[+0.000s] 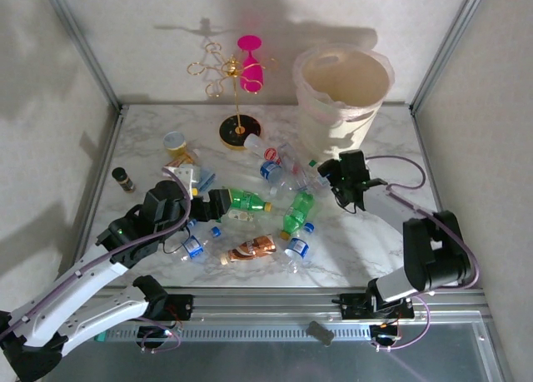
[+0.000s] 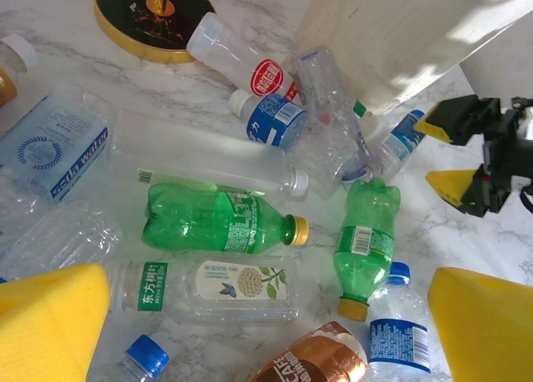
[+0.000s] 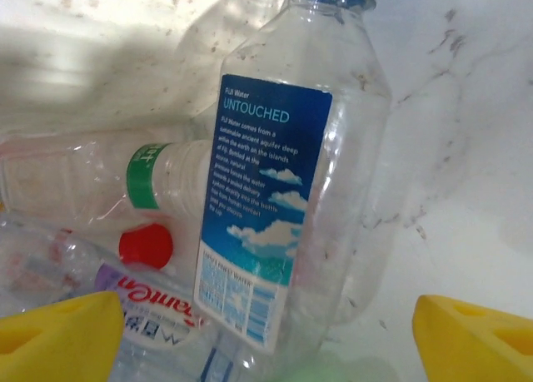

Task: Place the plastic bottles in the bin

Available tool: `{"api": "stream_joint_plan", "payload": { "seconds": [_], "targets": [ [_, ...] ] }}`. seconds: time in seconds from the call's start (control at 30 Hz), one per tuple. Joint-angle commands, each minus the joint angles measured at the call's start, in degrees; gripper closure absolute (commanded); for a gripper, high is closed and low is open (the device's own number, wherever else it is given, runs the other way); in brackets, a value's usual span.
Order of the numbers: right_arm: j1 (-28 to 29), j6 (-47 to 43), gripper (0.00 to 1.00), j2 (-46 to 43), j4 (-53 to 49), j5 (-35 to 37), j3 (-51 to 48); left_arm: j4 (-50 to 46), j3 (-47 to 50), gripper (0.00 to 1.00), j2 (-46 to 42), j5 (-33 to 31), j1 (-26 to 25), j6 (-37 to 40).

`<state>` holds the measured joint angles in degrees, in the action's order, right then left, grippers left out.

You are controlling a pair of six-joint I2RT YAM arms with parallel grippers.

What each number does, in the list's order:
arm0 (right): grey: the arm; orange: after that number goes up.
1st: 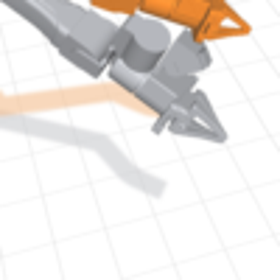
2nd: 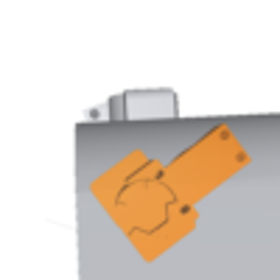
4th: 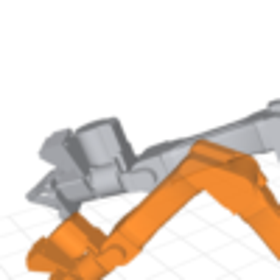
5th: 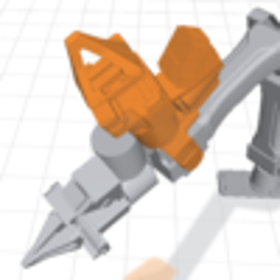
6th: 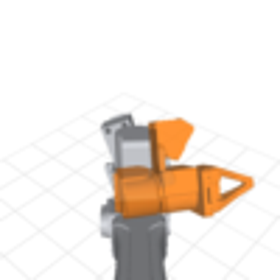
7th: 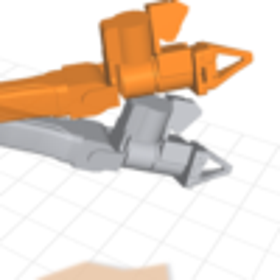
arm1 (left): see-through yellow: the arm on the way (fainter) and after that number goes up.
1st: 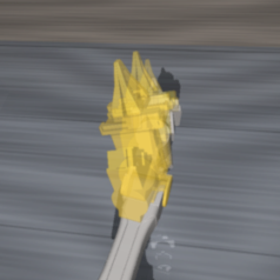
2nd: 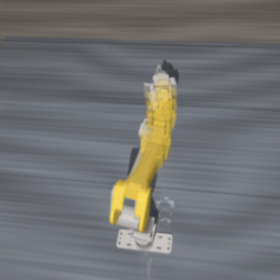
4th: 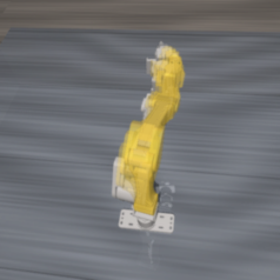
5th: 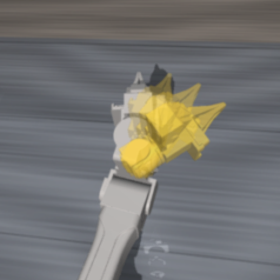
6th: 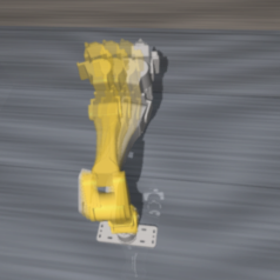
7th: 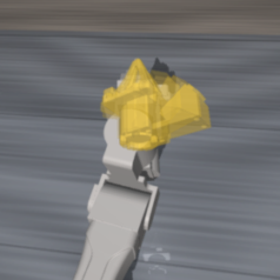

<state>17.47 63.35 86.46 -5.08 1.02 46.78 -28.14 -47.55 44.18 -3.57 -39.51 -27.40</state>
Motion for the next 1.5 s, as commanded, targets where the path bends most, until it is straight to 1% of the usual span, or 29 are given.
{"api": "stream_joint_plan", "payload": {
  "seconds": [0.0, 0.17, 0.37, 0.5, 0.7, 0.87, 1.0, 1.13, 1.27, 1.37, 1.47],
  "targets": [
    [-0.5, 1.9, 0.08, 3.9, 0.9, 1.2, 3.6, 0.4, 0.1, 0.02, -0.7, 0.4, 0.1, 1.6],
    [-0.6, 4.2, 0.14, 8.0, -1.7, 4.7, 6.0, 0.0, -0.2, 0.02, -0.7, -0.1, 0.1, 1.9],
    [-0.8, 2.9, 0.13, 12.3, -4.4, 6.2, 8.7, -0.1, -0.2, 0.02, -0.8, -0.4, 0.1, 2.1],
    [-1.0, 2.6, 0.14, 12.5, -5.0, 7.1, 7.6, -0.2, -0.4, 0.02, -0.7, -0.3, 0.1, 1.9],
    [-1.6, 2.1, 0.20, 9.9, -6.7, 9.5, 5.9, -0.3, -0.7, 0.02, -0.7, -0.2, 0.1, 1.8],
    [-2.4, 1.0, 0.32, 7.2, -7.4, 11.1, 4.1, -0.1, -1.1, 0.02, -0.3, 0.0, 0.1, 1.8],
    [-2.5, -0.5, 0.42, 7.2, -8.1, 11.5, 3.8, 0.1, -1.2, 0.02, 0.1, 0.3, 0.1, 1.5],
    [-2.5, -0.9, 0.44, 6.2, -8.9, 12.5, 3.4, -0.3, -1.7, 0.02, 0.4, 0.8, 0.1, 1.1],
    [-2.5, -1.5, 0.50, 4.7, -10.8, 13.7, 3.5, -0.5, -2.1, 0.02, 0.4, 1.0, 0.1, 0.8],
    [-2.5, -1.7, 0.54, 1.5, -11.8, 14.3, 2.7, -0.7, -2.6, 0.02, 0.4, 1.6, 0.1, 0.6],
    [-2.5, -2.4, 0.56, -3.6, -12.9, 14.8, 1.4, -0.6, -3.2, 0.02, 0.4, 1.9, 0.1, 0.9]
  ]
}}
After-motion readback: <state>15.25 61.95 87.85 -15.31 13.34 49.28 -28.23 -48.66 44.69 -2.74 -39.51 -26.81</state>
